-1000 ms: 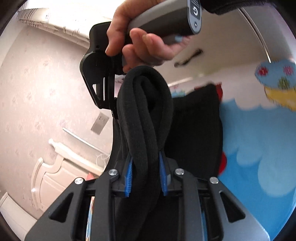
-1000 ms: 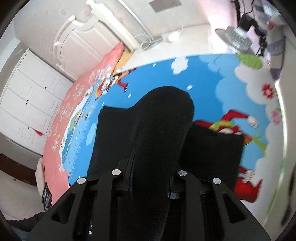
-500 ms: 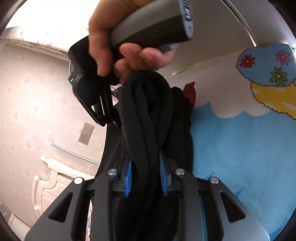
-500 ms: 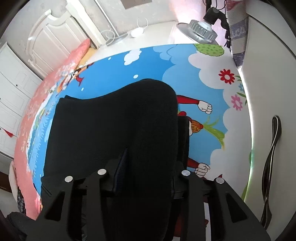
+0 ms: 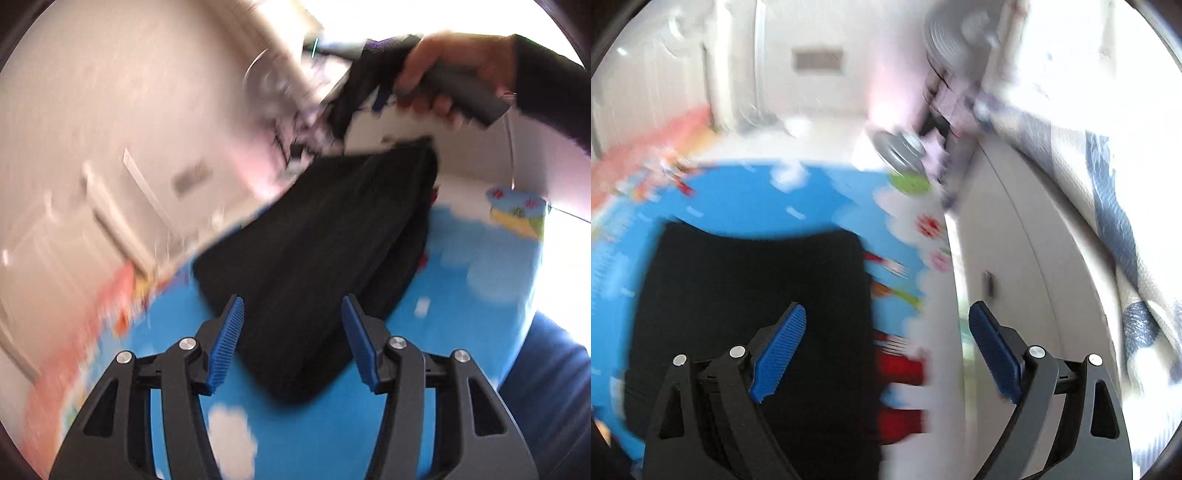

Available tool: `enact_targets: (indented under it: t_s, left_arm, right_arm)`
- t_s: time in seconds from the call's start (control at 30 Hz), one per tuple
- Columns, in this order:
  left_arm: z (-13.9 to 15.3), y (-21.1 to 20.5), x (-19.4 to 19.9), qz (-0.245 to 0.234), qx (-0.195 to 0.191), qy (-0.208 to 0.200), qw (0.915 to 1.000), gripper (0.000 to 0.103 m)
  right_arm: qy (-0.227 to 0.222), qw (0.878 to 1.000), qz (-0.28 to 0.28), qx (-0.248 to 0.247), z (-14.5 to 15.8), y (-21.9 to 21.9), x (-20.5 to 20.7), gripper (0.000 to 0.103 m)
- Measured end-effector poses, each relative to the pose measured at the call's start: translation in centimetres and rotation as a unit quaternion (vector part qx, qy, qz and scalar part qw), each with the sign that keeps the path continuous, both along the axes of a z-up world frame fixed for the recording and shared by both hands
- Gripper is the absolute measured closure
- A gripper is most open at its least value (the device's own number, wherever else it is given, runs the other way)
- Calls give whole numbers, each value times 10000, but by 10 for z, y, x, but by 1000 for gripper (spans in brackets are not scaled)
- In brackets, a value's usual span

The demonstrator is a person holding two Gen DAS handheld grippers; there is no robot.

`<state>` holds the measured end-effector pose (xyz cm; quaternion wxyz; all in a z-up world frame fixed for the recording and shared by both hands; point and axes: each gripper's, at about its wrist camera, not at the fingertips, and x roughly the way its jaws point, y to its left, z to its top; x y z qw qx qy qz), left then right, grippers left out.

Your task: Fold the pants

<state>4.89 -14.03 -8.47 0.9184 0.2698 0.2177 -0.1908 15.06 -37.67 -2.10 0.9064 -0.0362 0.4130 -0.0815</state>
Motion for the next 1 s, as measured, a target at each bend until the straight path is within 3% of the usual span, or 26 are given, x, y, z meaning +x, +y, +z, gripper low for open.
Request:
enact_targets:
  t_s: [0.07,0.13,0.23,0.3,0.33,0.37,0.4,0.47,0.57,0.83,0.9,1.0]
  left_arm:
    - [-5,15,-2,122,-140,186,9997,56]
    - [-15,14,-3,51,20,257,9997,59]
    - [-27,0,-6,-48,391,87,9992,59]
    - [-33,-4,1,-82,589,211,9980,58]
    - [-38,-3,3,-77,668,200,9975,61]
    - [-41,-3,6,-105,771,228,9967,79]
    - [-45,-6,10,-105,945,305,9950,87]
    - [-48,-12,3,-326,1338,286,9901,95]
    - [-62,-25,-12,-445,1963,-57,9795,96]
    - [-65,-28,-16,-169,1774,-140,9839,95]
    - [-61,-24,-16,-198,1646,-74,9861,94]
    - [-60,-19,-17,-215,1569,-48,9874,94]
  right_arm:
    - [-3,9970,727,274,8,37,-1,15]
    - [213,9902,1360,213,2,83,9,15]
    - [798,9761,1981,-398,-27,148,33,16]
    - [1128,9607,2425,-740,-48,188,49,17]
    - [1243,9541,2577,-887,-56,203,55,17]
    - [1314,9487,2677,-1053,-63,213,58,17]
    - [1371,9424,2739,-1345,-73,223,61,17]
    - [1511,9340,2604,-1924,-97,231,72,17]
    - [1397,9435,2437,-1759,-106,224,80,13]
    - [961,9628,2115,-1384,-108,220,75,7]
    - [862,9689,2082,-1027,-96,211,73,8]
    - [265,9849,1527,-772,-62,183,55,7]
